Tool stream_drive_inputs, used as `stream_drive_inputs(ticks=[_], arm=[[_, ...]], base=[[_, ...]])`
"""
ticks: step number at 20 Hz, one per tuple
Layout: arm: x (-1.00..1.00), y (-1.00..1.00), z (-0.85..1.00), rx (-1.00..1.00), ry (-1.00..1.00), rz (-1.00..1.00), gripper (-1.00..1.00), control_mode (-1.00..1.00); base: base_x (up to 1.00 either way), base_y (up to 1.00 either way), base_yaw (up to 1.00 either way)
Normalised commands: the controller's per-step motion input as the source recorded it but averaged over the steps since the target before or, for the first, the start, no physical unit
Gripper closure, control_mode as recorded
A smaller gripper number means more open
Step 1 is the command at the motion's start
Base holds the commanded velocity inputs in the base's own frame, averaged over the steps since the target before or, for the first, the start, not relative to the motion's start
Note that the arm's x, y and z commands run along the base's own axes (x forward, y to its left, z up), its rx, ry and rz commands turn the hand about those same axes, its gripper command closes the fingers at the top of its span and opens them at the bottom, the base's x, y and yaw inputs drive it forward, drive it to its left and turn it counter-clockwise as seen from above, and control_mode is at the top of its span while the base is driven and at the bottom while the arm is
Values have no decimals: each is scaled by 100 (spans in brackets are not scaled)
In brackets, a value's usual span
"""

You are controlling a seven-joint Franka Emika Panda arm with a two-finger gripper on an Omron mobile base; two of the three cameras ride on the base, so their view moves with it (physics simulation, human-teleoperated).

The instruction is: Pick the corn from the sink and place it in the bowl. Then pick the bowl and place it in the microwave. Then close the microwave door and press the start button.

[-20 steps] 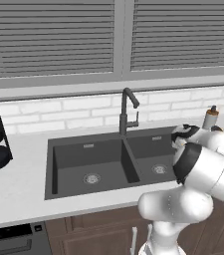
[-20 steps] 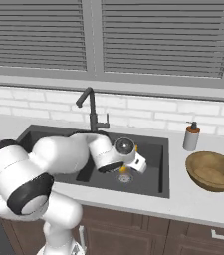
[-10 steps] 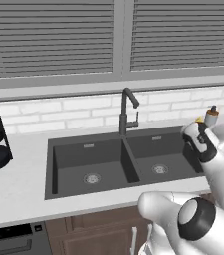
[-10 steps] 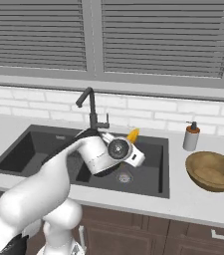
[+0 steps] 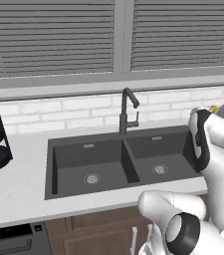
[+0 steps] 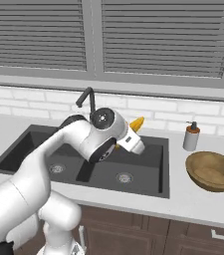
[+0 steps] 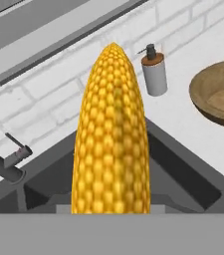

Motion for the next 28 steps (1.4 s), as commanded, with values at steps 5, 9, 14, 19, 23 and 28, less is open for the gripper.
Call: stream_drive_inputs(ticks=[5,9,14,19,23,28], arm=[[-17,-44,18,-4,5,-11,100,-100],[0,-63,-10,0,14,-13,100,-100],[12,-94,-22,1,22,-8,100,-100],[27,-91,-15,3,24,-5,100,-100],[18,-90,-24,12,7,-2,100,-100],[26,-80,-29,16,4,0,100,-100]], base=[[0,0,0],[0,0,0],[0,0,0],[0,0,0],[0,0,0],[0,0,0]])
